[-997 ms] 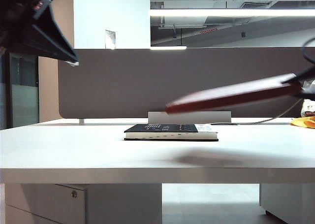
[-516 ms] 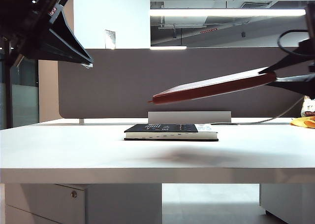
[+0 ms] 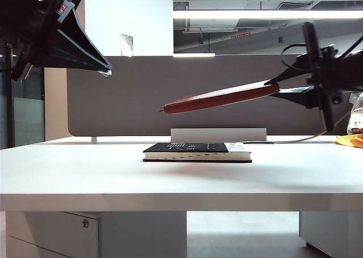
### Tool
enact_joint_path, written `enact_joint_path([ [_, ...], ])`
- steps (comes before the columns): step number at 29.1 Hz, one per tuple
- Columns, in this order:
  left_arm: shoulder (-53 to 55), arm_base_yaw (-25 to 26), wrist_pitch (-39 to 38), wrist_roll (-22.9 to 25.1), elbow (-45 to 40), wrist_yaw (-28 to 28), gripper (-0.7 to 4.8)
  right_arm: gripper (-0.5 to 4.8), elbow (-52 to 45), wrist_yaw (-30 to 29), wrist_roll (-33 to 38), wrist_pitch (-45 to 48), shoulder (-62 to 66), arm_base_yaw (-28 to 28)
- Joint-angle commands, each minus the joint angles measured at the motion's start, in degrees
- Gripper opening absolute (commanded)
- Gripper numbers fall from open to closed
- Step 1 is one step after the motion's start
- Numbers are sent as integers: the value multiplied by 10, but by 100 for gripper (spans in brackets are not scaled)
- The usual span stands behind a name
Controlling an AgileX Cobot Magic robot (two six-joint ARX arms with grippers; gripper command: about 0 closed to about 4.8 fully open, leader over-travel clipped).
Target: Pick up the red book and place it on top of the black book.
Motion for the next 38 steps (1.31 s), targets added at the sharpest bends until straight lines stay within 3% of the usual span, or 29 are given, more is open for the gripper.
enact_joint_path([
  [1, -1, -1, 1, -2, 4, 4, -6, -2, 45, -5, -1, 17, 28, 12],
  [13, -1, -1, -2, -3, 4, 4, -6, -2, 207, -5, -1, -106, 148, 30],
  [25, -1, -1, -1, -3, 4, 4, -6, -2, 300, 2, -5, -207, 191, 48],
  [38, -1, -1, -2, -3, 4, 17, -6, -2, 314, 45, -18, -257, 197, 44],
])
